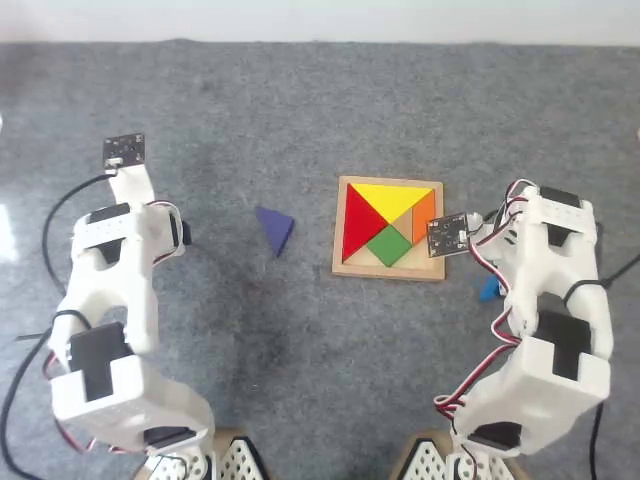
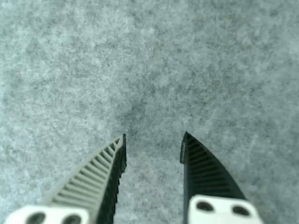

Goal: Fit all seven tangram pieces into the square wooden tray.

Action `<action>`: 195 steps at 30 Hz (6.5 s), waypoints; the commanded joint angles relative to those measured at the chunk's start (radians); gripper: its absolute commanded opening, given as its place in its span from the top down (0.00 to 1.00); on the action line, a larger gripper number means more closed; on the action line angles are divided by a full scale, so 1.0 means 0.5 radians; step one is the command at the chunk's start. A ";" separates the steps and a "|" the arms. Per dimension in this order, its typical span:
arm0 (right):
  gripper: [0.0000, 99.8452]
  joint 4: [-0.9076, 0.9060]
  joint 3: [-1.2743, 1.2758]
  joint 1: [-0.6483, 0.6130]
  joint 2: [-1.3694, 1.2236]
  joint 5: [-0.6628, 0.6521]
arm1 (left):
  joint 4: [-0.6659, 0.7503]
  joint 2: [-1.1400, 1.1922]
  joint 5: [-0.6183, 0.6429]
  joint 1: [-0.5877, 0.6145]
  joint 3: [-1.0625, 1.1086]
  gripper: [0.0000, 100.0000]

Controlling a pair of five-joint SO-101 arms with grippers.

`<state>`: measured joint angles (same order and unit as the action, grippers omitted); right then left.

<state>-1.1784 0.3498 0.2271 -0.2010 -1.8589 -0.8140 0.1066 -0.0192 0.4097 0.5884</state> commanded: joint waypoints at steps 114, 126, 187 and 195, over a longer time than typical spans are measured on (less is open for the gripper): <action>0.86 -0.542 -1.313 -1.435 -0.603 1.307 | 0.031 -0.015 -0.028 -0.040 -0.002 0.81; 0.86 -0.201 -1.550 -1.619 -0.637 2.348 | 0.034 -0.015 -0.028 -0.034 -0.002 0.81; 0.81 0.284 0.009 -1.140 0.990 3.078 | -0.789 0.666 0.098 0.608 -1.115 0.75; 0.80 0.278 -1.145 -1.708 -0.198 3.468 | -0.448 0.890 0.012 0.783 -0.910 0.75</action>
<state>-1.0280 0.0338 -0.5631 -0.1043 -0.2002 -1.1162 0.5148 -0.0038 0.7564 0.0974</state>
